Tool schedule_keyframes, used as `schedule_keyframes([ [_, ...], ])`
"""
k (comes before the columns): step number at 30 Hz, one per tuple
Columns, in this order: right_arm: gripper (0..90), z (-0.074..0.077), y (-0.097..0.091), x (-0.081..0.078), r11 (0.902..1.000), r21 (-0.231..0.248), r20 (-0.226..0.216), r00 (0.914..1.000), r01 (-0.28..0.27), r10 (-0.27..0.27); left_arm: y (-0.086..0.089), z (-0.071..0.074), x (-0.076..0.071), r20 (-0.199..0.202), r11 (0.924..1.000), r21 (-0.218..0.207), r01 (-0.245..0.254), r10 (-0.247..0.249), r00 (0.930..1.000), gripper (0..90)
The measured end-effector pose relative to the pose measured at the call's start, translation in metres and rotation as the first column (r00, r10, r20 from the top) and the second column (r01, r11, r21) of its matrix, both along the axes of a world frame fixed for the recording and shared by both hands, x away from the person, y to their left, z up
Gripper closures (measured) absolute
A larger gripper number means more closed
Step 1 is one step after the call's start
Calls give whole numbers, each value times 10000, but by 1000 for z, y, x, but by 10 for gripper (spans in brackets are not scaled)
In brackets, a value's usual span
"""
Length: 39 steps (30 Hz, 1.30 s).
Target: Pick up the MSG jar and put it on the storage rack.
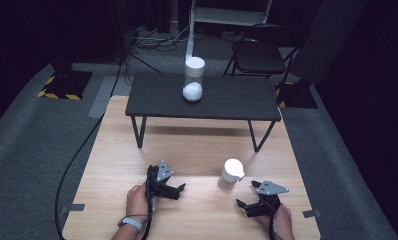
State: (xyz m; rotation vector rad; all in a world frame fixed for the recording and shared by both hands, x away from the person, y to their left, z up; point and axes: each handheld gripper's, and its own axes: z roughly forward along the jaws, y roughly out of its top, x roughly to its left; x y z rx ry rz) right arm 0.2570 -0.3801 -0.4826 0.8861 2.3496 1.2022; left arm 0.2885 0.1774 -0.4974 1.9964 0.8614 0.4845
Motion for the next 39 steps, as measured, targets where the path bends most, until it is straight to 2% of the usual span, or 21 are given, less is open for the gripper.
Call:
schedule_keyframes([
  [7,17,0,0,0,10000,-1,9,10000,16,-16,-3,0,-3,-7,9998,-11,-201,201,9998,0],
  [39,17,0,0,0,10000,2,16,10000,30,-30,-3,0,-3,-6,9997,-10,-241,241,9997,0],
])
